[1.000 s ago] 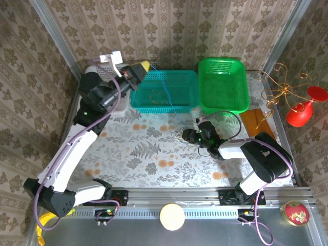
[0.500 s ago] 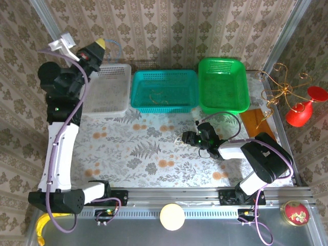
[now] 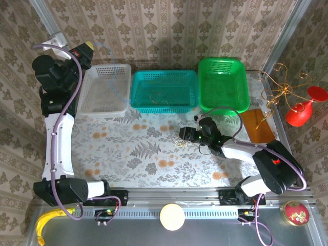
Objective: Untangle the cables
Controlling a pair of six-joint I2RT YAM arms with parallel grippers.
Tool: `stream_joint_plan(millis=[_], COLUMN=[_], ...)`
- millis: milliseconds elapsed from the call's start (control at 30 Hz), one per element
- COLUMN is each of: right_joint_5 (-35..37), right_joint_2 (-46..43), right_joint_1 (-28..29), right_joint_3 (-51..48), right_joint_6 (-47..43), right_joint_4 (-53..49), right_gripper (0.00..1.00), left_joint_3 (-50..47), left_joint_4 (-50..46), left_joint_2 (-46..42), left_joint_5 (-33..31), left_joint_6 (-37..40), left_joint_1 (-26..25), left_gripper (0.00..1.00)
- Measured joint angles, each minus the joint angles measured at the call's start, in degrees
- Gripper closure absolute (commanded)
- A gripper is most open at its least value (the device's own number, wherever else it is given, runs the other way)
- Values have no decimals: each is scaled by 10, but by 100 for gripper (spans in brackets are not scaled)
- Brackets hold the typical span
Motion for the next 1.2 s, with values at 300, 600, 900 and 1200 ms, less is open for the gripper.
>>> stream_joint_plan(millis=[300, 600, 900, 1200], right_joint_5=[-16, -16, -14, -7], right_joint_2=[-93, -162, -197, -196], right_joint_1=[0, 0, 0, 0], right_joint_3=[36, 39, 39, 33], right_joint_6=[-16, -19, -18, -18], right_joint_4=[-80, -153, -199, -230], right_gripper=[34, 34, 35, 40], left_joint_3=[-31, -118, -165, -165], left_joint_4=[8, 50, 26, 2], left_joint_2=[59, 140, 153, 62], left_joint_5=[5, 19, 12, 9], left_joint_6=[25, 48, 85, 94], left_joint_1=[37, 43, 57, 11], left_gripper=[100, 74, 0, 0])
